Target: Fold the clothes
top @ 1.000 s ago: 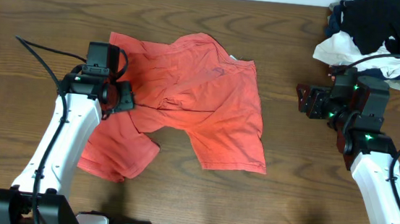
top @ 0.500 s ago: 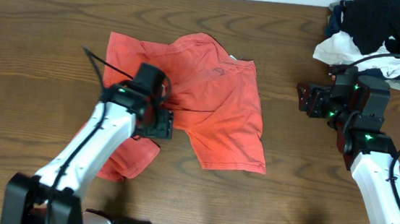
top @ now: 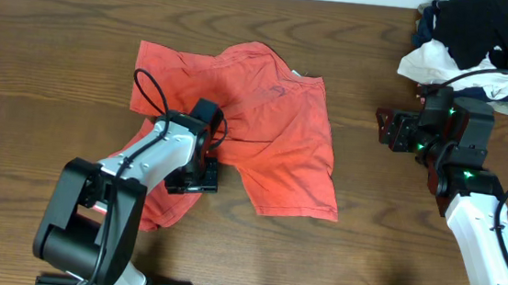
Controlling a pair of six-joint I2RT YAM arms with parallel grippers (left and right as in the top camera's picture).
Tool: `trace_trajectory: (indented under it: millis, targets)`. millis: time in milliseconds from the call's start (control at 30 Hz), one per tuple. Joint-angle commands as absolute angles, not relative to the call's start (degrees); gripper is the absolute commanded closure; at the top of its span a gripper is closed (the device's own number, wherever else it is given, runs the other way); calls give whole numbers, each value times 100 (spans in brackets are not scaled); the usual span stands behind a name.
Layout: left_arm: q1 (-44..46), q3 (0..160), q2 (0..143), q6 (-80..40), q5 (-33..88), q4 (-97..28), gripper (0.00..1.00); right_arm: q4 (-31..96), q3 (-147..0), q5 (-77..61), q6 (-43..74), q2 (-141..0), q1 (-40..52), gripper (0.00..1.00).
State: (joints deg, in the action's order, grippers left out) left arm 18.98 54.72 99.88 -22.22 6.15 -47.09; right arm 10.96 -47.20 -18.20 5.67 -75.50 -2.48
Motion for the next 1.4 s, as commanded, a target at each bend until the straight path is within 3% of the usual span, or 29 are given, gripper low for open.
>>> trace_trajectory:
  millis: [0, 200, 433, 567, 700, 967, 1100, 1367]
  targets:
    - [1911, 5398, 10020, -2458, 497, -4740, 47, 1103, -4799, -1802, 596, -7566, -180, 29]
    - [1911, 5360, 10020, -2458, 491, -4619, 59, 1098, -4799, -1800, 596, -7566, -180, 28]
    - [1911, 5321, 10020, -2456, 493, -4602, 94, 1098, -4799, -1800, 596, -7566, -180, 29]
    - [1887, 5387, 10016, -2394, 489, -4716, 94, 1098, -4799, -1798, 593, -7566, -180, 29]
    - [1684, 6114, 9933, -2060, 379, -5588, 94, 1096, -4799, -1798, 593, -7566, -180, 29]
    - [1096, 8311, 9220, -1780, -1538, -7550, 94, 1094, -4799, -1800, 596, -7566, -180, 29]
    - [449, 8552, 8735, -1426, -2200, -7382, 94, 1092, -4799, -1798, 596, -7566, -180, 29]
    - [-1238, 8552, 8873, -666, -2309, -6497, 94, 1092, -4799, -1629, 596, -7566, -187, 28]
